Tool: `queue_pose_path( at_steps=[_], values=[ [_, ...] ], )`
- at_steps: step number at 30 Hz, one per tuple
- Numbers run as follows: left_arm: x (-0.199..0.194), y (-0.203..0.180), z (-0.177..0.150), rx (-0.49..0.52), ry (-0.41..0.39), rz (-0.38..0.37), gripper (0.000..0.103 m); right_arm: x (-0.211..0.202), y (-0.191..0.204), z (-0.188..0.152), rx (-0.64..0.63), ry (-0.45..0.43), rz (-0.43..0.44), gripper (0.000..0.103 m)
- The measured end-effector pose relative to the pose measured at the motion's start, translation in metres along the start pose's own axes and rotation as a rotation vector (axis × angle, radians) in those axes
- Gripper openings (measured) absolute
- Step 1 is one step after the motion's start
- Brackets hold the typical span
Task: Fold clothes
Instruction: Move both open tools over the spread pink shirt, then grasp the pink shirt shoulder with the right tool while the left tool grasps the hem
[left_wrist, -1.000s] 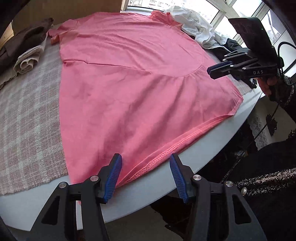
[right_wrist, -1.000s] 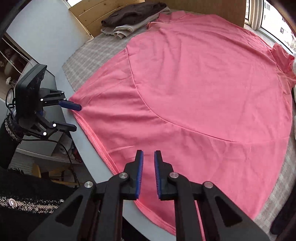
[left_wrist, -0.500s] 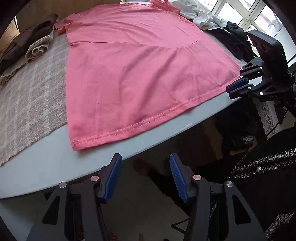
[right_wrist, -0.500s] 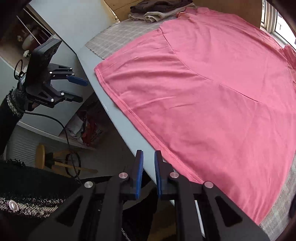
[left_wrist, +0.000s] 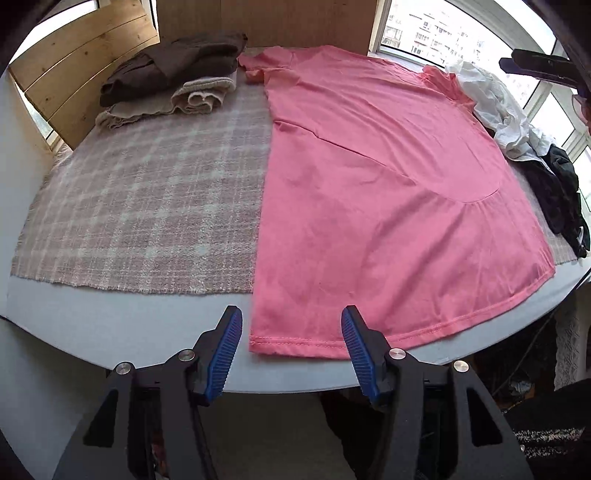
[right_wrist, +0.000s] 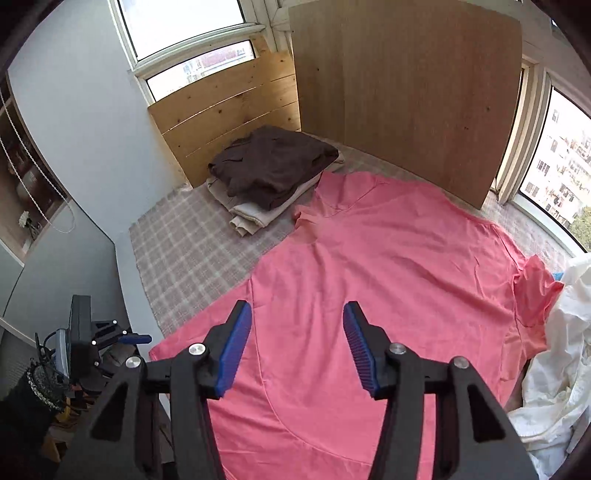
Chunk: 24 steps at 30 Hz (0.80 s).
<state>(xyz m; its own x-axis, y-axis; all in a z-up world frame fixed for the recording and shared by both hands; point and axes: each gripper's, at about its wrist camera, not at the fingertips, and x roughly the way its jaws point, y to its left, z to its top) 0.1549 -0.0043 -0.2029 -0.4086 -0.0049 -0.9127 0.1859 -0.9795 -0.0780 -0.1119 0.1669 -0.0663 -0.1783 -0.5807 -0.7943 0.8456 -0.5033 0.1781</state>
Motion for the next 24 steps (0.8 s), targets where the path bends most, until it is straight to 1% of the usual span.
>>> queue_pose_path(
  at_steps=[3,4,5,9,10,13,17,20,24],
  values=[
    [0.010,0.005,0.004,-0.016,-0.005,-0.005,0.054,0.056,-0.012,0.056,0.056,0.042,0.036,0.051],
    [0.013,0.005,0.005,-0.025,-0.005,-0.019,0.054,0.079,-0.013,0.072,0.065,0.069,0.042,0.051],
    [0.014,0.006,0.006,-0.024,-0.002,-0.030,0.054,0.103,-0.015,0.087,0.068,0.098,0.027,0.051],
    [0.018,0.008,0.011,-0.018,0.009,-0.074,0.054,0.196,-0.026,0.133,0.010,0.192,-0.133,0.051],
    [0.020,0.009,0.012,-0.016,0.012,-0.086,0.054,0.217,-0.031,0.142,0.008,0.214,-0.154,0.051],
    [0.023,0.011,0.015,-0.011,0.020,-0.119,0.054,0.268,-0.048,0.162,0.016,0.273,-0.155,0.051],
    [0.028,0.013,0.020,-0.005,0.032,-0.163,0.053,0.310,-0.047,0.178,-0.019,0.312,-0.119,0.051],
    [0.031,0.015,0.023,0.000,0.040,-0.196,0.052,0.328,-0.044,0.184,-0.017,0.331,-0.077,0.051],
    [0.032,0.017,0.024,0.003,0.048,-0.214,0.052,0.343,-0.042,0.185,-0.019,0.370,-0.075,0.051]
  ],
)
